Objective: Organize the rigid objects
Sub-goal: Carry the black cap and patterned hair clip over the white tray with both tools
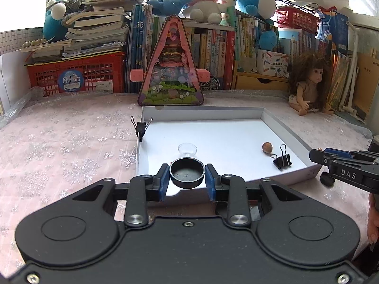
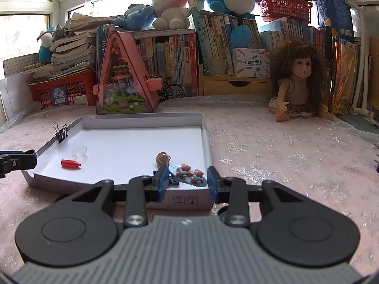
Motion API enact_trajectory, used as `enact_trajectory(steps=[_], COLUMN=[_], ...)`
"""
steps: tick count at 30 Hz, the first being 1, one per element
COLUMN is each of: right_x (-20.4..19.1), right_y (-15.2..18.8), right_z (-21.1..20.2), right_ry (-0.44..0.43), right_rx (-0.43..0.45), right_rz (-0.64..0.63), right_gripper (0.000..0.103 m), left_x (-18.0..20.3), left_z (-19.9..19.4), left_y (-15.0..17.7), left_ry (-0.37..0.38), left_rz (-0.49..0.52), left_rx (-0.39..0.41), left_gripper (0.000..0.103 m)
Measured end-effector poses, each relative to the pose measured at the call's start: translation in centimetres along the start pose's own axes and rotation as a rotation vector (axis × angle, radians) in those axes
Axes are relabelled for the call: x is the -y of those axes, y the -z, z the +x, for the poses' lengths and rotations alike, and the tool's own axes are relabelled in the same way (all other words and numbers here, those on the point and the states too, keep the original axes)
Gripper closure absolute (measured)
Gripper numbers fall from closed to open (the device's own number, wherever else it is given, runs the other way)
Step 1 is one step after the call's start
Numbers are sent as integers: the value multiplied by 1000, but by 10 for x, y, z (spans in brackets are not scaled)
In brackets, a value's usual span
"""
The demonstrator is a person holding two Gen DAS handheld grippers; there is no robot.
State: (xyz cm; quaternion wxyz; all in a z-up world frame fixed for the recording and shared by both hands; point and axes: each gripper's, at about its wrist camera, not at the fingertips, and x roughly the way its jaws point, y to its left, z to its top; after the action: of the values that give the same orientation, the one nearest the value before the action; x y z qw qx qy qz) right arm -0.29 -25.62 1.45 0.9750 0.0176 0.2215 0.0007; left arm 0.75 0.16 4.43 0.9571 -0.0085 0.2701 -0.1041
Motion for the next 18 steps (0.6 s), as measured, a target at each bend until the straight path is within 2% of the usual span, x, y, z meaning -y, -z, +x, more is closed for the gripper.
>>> enact_trajectory(steps=[9,18], right_x=[12,11], right_y=[-17,-27], right_z=[10,26], right_ry=[10,-26], right_rx=[14,1], right_rz=[25,28], right_gripper=[63,63], left_x=[-11,-13], left_z=[16,33], left_y=[-20,-36], left_ry=[-7,-2], left_rz=[-42,-48], left_rx=[-4,-9], left_gripper=[73,73])
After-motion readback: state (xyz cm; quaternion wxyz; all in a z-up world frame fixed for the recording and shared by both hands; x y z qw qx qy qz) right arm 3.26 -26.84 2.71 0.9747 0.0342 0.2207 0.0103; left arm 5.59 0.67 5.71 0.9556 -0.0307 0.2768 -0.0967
